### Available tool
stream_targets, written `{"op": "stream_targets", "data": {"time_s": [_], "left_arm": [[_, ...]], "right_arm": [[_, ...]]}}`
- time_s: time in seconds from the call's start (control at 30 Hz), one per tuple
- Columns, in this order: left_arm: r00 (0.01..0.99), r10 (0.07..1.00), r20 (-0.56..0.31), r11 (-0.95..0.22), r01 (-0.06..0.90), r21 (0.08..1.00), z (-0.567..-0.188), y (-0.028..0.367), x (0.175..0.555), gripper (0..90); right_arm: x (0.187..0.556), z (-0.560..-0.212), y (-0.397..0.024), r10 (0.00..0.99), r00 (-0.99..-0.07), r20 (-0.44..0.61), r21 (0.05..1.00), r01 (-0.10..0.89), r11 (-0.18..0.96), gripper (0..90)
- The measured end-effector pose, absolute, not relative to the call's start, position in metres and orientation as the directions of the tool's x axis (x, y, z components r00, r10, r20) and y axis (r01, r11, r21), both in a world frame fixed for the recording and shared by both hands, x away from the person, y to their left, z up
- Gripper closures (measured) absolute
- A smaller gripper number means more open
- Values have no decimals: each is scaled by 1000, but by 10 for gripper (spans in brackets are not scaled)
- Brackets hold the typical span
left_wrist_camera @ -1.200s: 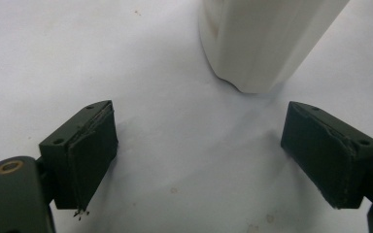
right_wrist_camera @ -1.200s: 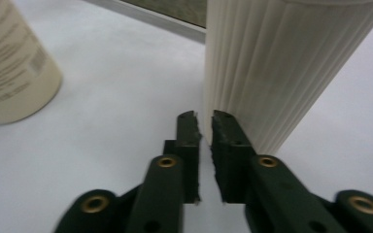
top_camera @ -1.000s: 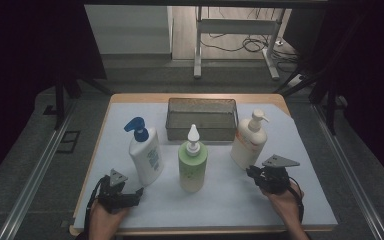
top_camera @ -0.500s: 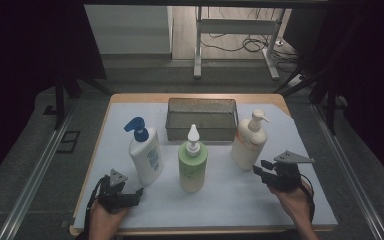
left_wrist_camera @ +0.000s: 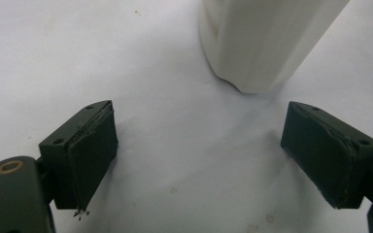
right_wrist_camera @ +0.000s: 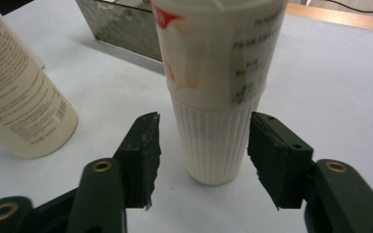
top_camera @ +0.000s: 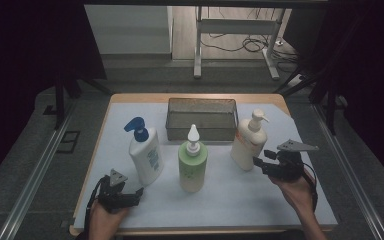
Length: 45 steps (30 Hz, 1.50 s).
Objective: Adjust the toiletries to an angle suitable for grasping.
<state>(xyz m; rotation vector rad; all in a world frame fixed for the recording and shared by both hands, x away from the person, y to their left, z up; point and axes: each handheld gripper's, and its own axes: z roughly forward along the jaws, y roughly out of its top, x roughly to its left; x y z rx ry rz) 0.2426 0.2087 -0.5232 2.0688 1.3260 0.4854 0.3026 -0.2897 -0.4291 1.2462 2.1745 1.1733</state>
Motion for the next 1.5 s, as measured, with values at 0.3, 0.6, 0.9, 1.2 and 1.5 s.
{"op": "stream_targets", "data": {"time_s": [0.3, 0.6, 0.9, 1.2, 1.5], "left_arm": [[428, 904, -25, -301, 674, 675, -523, 209, 243, 130], [427, 904, -26, -299, 674, 675, -523, 209, 243, 130], [427, 904, -26, -300, 675, 675, -523, 209, 243, 130], [427, 904, -26, -300, 675, 674, -523, 209, 243, 129], [427, 904, -26, -299, 675, 674, -523, 209, 243, 130]], "right_arm": [[314, -424, -286, 843, -535, 59, 804, 526, 277, 359], [329, -421, -275, 839, -542, 47, 804, 520, 290, 304], [344, -421, -262, 846, -533, 21, 787, 531, 315, 286], [356, -423, -252, 848, -530, 2, 773, 539, 335, 302], [357, -422, -250, 851, -525, -7, 771, 539, 339, 357]]}}
